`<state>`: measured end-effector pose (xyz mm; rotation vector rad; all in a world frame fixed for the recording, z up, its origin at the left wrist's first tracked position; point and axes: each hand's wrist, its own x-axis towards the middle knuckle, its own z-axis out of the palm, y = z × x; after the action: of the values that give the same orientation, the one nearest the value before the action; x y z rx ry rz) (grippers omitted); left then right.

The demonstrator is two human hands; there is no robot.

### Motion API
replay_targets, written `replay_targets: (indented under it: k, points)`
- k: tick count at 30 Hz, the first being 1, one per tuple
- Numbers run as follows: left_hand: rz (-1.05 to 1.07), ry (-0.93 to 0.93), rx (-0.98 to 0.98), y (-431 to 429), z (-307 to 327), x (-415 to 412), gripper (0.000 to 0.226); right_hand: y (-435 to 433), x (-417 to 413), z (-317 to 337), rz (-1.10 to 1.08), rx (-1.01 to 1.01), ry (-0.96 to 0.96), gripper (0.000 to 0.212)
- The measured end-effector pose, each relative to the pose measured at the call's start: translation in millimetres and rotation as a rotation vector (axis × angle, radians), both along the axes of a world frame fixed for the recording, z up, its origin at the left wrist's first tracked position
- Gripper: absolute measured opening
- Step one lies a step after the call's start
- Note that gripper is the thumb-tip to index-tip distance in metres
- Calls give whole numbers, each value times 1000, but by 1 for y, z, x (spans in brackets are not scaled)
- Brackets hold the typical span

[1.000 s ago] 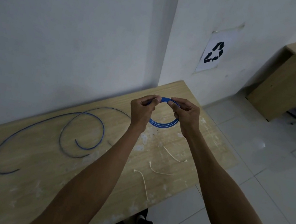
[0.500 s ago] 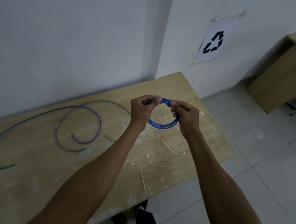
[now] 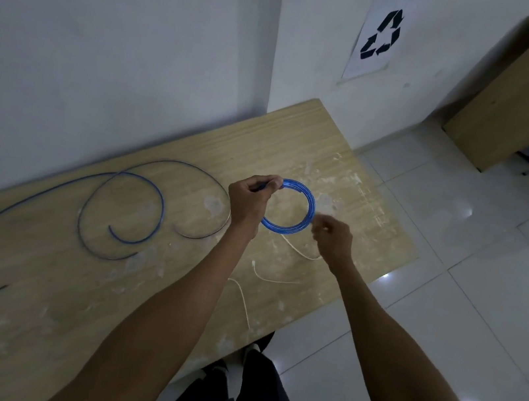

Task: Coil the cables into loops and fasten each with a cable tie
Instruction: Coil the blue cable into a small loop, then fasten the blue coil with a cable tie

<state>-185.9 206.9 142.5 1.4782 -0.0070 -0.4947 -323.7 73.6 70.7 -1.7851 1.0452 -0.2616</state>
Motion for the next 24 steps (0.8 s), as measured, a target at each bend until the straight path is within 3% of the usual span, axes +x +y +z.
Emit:
replay_targets:
  k: [3,10,15,22,24]
  points:
    - [0,25,28,-8,-13,-1,17,0,-19,-41,224,-165,293,25]
    - [-6,96,64,-22,-39,-5,18,9,-29,-74,386,-333,532,33]
    - [-3,82,94,-27,-45,-6,17,10,-34,-75,380,-534,538,24]
    - [-20,57,78,-33,-29,1,18,-21,-9,-36,141,-425,265,15]
    - [-32,37,55,-33,-16,5,18,-33,5,-11,55,-420,160,27]
